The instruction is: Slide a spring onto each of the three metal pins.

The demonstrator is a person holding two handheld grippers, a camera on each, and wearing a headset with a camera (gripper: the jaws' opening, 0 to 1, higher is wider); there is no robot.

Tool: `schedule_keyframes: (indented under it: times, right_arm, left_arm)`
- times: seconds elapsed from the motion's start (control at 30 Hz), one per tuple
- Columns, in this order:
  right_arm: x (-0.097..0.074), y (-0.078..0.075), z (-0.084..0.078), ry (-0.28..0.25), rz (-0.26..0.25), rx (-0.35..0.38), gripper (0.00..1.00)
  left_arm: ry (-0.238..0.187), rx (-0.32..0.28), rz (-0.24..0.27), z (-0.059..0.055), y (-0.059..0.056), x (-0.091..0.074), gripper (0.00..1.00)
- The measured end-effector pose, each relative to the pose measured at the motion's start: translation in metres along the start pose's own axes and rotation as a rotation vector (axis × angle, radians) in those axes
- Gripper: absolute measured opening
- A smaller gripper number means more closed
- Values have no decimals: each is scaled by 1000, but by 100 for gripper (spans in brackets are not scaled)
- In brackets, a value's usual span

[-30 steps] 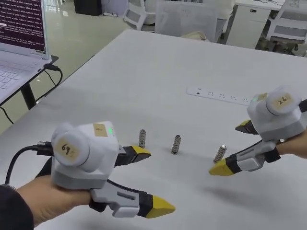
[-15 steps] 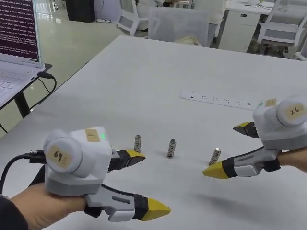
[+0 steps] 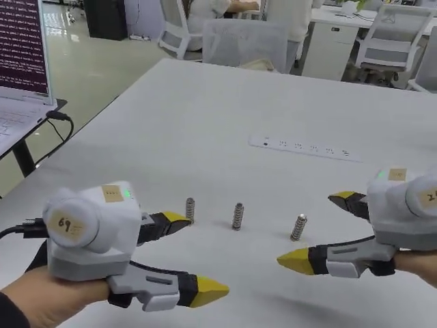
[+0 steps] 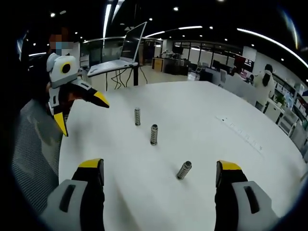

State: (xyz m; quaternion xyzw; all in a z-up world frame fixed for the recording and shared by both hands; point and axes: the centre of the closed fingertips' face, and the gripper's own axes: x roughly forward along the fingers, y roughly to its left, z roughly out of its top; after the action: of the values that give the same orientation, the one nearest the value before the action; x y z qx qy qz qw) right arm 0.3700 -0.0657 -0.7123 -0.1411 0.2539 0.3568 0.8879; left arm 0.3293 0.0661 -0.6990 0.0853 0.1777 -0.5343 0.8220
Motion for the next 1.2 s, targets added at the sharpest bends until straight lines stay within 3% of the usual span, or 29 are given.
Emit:
schedule_keyframes:
  times: [0.5, 1.2]
  right_arm:
    - [-13, 15, -4, -78, -56, 49, 95]
    - [-20, 20, -19, -79, -89, 96, 93]
  left_arm:
    - [-41, -32, 77, 4, 20, -14, 68]
    - [-41, -57, 156, -6, 32, -25, 72]
